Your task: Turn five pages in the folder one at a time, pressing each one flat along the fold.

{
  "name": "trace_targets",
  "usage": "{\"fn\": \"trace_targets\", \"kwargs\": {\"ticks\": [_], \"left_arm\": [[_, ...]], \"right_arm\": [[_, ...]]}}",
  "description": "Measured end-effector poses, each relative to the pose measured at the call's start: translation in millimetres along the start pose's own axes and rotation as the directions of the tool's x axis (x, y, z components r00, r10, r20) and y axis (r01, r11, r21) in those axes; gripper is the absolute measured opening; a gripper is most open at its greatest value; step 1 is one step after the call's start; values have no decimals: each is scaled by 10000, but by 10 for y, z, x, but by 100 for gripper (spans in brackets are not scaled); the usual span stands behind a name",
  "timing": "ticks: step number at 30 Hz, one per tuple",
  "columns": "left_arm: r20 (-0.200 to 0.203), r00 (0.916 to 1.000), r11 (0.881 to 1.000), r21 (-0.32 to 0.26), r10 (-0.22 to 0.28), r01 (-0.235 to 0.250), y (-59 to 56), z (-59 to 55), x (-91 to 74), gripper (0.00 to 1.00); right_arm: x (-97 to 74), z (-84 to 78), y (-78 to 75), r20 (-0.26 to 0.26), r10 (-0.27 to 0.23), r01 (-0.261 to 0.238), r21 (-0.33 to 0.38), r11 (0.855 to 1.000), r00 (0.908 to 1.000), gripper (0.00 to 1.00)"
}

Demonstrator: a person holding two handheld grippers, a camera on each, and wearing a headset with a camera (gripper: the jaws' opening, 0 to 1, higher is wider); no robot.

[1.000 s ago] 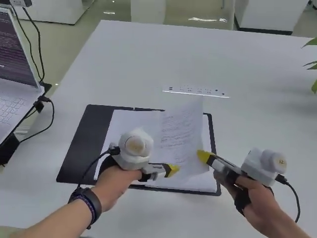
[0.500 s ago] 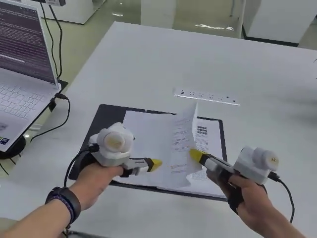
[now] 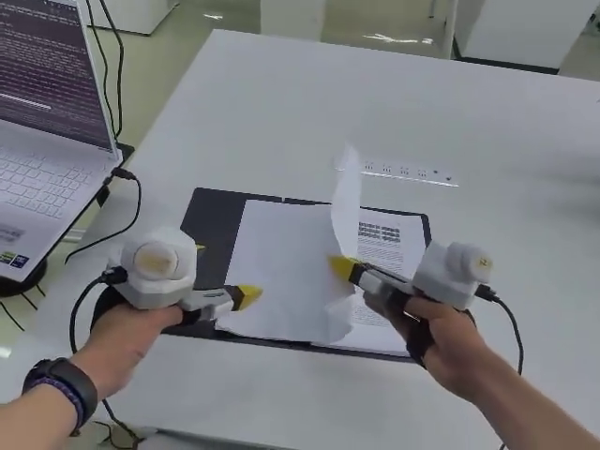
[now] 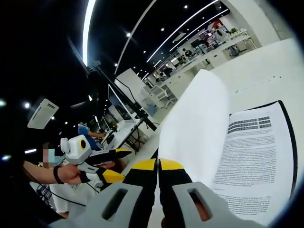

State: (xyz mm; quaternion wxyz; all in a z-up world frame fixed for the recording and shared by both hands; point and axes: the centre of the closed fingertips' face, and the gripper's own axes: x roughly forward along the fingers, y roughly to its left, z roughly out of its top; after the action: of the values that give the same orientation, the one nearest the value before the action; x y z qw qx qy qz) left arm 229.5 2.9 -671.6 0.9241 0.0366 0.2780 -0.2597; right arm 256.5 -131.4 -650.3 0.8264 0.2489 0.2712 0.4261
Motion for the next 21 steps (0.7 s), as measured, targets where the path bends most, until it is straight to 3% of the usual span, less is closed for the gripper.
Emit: {"fn": "trace_targets", "kwargs": {"ticks": [12,21], "left_arm": [[-12,9996,9993,-267,274,-274,181,-118,-163,68],[-131,9993,9981,-485,364,-370,169,-203,-205,67]], "right_arm": [[487,-229,200,-692,536,-524,181,9985,9962,0],[749,-453,232,-1223,666,-621,407,9972,9903,0]]}}
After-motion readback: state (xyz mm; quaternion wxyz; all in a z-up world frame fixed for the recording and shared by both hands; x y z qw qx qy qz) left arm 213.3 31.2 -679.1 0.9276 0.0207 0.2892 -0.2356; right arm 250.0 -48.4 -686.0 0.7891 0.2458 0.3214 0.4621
